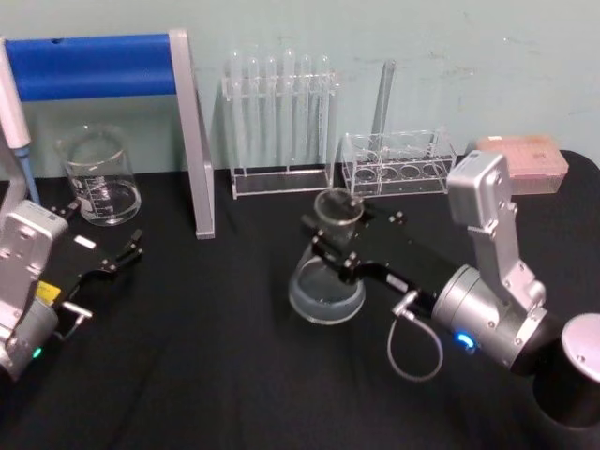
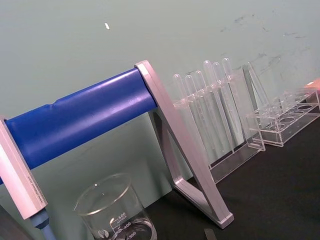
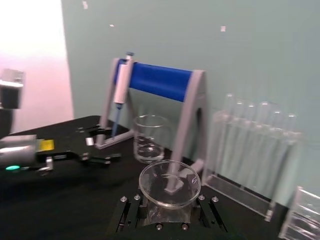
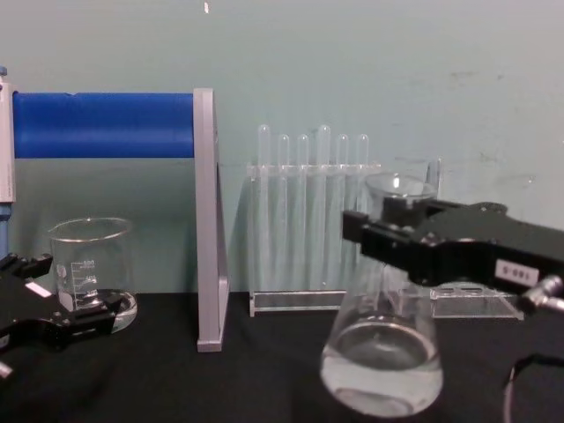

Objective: Grasp the erlenmeyer flask with one hand, shake it three times, then place it back.

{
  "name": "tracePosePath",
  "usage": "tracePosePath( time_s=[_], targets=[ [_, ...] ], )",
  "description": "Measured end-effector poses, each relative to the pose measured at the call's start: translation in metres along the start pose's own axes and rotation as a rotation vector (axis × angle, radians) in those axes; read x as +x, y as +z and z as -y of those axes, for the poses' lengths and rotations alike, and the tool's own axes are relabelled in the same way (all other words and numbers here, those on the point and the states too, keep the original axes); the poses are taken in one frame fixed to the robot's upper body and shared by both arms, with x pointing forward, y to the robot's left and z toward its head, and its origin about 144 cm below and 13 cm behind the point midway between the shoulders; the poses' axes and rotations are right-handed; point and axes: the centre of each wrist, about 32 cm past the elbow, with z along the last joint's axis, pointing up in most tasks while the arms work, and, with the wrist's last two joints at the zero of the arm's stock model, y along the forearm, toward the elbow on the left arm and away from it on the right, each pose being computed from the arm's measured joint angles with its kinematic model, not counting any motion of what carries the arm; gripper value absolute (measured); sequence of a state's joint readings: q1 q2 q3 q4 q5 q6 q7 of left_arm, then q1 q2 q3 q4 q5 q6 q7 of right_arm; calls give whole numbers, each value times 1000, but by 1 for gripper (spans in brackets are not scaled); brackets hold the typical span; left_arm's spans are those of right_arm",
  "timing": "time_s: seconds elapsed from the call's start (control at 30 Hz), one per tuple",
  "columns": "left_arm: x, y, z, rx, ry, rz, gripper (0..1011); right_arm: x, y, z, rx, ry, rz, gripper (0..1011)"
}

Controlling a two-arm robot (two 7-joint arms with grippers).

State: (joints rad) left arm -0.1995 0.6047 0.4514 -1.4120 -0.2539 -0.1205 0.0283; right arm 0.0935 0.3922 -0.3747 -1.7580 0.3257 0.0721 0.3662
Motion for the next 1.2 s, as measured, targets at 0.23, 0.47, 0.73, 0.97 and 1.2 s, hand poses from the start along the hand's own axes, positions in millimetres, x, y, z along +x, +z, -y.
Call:
tracePosePath(
  time_s=[0.23, 0.47, 0.73, 0.97, 1.2],
  targets=[
    [0, 0, 0, 0, 0, 0, 1001, 19, 0, -2, 2, -100, 9, 453],
    [0, 0, 0, 0, 0, 0, 1001, 40, -1, -2, 0, -204, 23, 453],
    [0, 0, 0, 0, 0, 0, 1001, 58, -2, -1, -4, -298, 33, 453],
    [0, 0, 0, 0, 0, 0, 1001, 66, -3, 0, -6, -345, 34, 453],
    [0, 0, 0, 0, 0, 0, 1001, 66, -4, 0, -8, -349, 33, 453]
  ],
)
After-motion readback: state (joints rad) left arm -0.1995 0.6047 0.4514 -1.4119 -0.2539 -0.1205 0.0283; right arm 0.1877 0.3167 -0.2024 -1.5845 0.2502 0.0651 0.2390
